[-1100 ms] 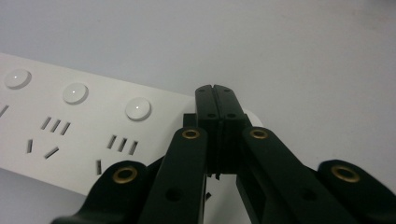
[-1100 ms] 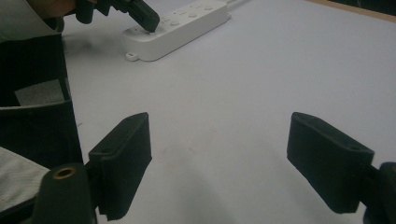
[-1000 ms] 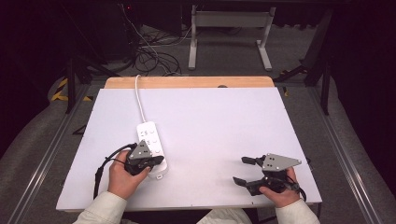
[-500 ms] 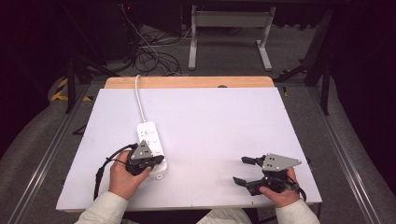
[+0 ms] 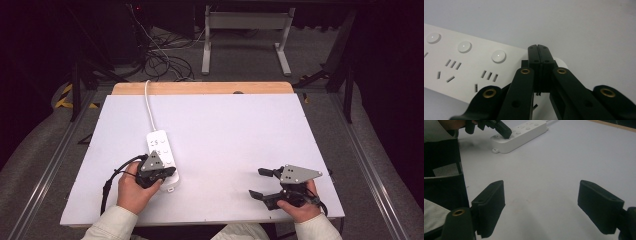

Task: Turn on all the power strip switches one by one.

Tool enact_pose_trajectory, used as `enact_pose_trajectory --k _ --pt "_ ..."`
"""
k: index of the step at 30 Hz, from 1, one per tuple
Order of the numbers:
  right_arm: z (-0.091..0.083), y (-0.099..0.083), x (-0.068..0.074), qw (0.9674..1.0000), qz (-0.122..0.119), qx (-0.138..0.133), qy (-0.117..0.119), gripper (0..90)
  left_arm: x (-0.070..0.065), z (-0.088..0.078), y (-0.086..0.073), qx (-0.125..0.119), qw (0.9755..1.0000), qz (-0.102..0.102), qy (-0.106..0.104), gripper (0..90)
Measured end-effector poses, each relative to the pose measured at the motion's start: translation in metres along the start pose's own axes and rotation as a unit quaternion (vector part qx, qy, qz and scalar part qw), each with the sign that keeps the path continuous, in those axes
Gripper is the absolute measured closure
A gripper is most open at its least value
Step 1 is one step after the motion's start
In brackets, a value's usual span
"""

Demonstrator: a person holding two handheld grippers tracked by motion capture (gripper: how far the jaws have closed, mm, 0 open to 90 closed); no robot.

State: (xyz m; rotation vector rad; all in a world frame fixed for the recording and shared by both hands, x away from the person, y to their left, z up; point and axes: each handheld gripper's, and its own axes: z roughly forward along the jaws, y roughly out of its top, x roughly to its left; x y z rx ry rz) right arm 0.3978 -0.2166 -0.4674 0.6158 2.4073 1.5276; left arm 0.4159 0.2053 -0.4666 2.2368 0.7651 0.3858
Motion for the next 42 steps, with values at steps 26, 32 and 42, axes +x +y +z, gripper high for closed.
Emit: enact_pose_trajectory --k 26,32,42 --pt "-0.004 -0.001 -0.001 1.0 0.001 -0.005 -0.006 22.3 -0.007 -0.05 0.013 -0.108 0.9942 -0.006 -0.005 76.6" --pt "-0.005 -0.001 -0.001 0.9999 0.001 -0.007 -0.01 22.3 -0.004 -0.063 0.006 -0.132 0.9912 -0.014 0.0 45.7" --pt "-0.006 -0.001 -0.002 0.9998 0.004 -0.009 -0.018 20.1 -0.002 -0.08 -0.022 -0.17 0.9852 -0.02 0.009 18.5"
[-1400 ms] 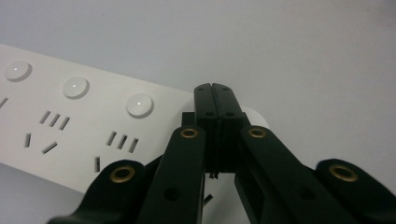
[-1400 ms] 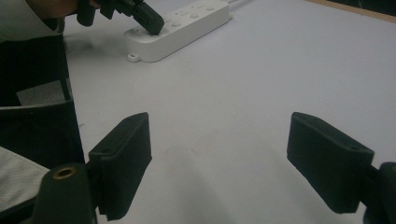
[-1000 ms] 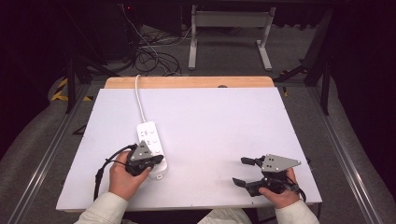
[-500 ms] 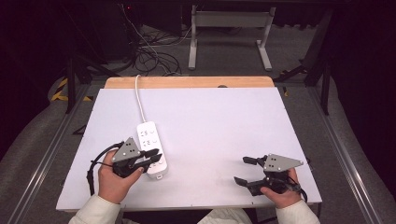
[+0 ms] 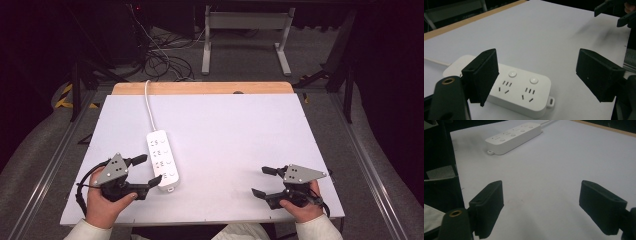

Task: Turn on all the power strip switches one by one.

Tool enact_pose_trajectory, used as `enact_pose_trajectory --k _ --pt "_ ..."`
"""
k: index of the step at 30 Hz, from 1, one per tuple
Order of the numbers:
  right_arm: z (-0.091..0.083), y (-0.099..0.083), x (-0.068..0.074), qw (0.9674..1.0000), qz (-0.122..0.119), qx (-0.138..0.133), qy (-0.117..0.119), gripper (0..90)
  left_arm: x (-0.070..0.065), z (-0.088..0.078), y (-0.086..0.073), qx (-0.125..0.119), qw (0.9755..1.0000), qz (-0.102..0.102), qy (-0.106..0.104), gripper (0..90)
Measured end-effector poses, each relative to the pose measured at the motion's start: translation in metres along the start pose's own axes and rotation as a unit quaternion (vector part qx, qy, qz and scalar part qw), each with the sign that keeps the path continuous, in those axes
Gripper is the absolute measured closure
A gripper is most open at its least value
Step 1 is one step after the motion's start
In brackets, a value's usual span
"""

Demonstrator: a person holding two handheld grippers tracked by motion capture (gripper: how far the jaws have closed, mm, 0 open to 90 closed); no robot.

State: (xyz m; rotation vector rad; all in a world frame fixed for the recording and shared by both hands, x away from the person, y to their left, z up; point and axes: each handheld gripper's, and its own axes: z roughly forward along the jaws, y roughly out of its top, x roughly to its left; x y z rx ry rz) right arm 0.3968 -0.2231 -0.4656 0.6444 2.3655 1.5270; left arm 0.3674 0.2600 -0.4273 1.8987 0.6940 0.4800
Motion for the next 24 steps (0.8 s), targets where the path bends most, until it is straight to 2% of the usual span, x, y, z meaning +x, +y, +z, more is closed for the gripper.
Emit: enact_pose_trajectory --k 5,8,11,14,20,22,24 --pt "0.001 0.0 0.0 1.0 0.002 0.001 -0.001 19.2 0.008 -0.01 -0.021 -0.008 0.9999 0.006 -0.003 17.1" --pt "0.0 0.0 0.0 1.0 0.002 0.001 -0.002 19.0 0.013 -0.015 -0.034 -0.005 1.0 0.005 0.003 15.8" --pt "0.001 -0.001 -0.001 1.0 0.003 0.002 -0.003 18.9 0.017 -0.02 -0.043 0.001 0.9999 -0.005 0.013 17.7" --pt "0.001 -0.001 -0.001 1.0 0.002 0.004 -0.004 18.8 0.022 -0.022 -0.053 0.004 0.9995 -0.03 0.005 17.5" --pt "0.001 -0.002 -0.002 0.9999 0.004 0.006 -0.007 17.9 0.029 -0.024 -0.066 0.02 0.9982 -0.056 0.003 17.3" --pt "0.001 -0.002 -0.002 0.9999 0.005 0.007 -0.008 17.8 0.03 -0.024 -0.067 0.03 0.9983 -0.049 0.008 17.3" --pt "0.001 -0.002 -0.003 0.9999 0.005 0.008 -0.009 17.7 0.031 -0.023 -0.067 0.038 0.9986 -0.032 0.019 17.3"
